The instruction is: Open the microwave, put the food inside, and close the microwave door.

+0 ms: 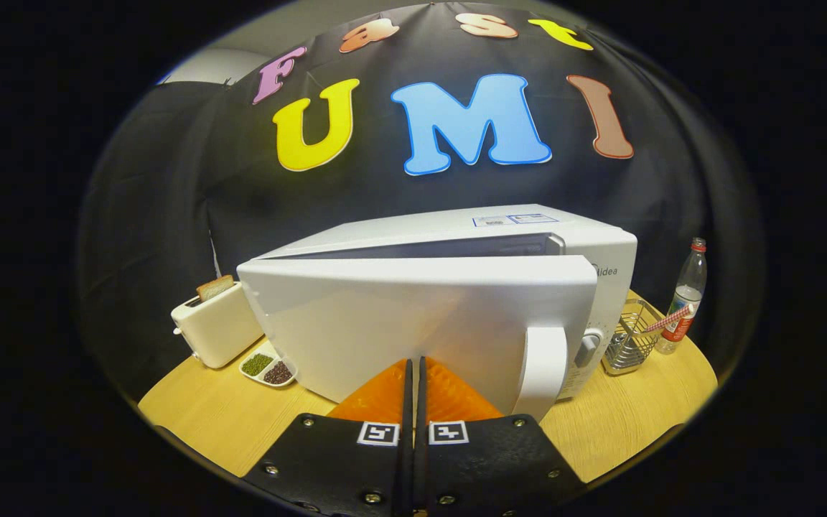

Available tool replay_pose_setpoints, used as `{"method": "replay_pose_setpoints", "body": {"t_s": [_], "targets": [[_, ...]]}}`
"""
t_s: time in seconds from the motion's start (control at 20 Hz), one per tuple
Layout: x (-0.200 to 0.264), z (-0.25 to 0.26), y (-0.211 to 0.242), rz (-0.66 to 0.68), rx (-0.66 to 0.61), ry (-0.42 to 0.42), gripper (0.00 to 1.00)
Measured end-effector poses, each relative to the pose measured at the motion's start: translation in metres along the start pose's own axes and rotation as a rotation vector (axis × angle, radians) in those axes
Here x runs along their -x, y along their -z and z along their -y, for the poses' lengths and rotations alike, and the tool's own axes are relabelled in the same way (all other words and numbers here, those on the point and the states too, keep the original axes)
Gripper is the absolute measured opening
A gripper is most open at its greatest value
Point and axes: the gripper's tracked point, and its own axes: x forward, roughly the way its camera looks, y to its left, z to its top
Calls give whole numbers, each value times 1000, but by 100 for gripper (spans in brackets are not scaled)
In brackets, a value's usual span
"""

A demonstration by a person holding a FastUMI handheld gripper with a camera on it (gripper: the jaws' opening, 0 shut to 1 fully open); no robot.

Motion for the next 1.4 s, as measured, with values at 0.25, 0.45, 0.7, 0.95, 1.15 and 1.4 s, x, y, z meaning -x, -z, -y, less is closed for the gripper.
{"method": "replay_pose_setpoints", "body": {"t_s": [0.25, 0.45, 0.7, 0.95, 1.15, 1.4], "targets": [[-15, 11, -8, 13, -14, 33, 1], [-24, 20, -13, 16, -45, 69, 1], [-31, 23, -18, 19, -8, 94, 1], [-16, 12, -25, 33, 5, 84, 2], [19, 7, -42, 85, 24, 84, 2], [73, 3, -51, 130, 29, 93, 2]]}}
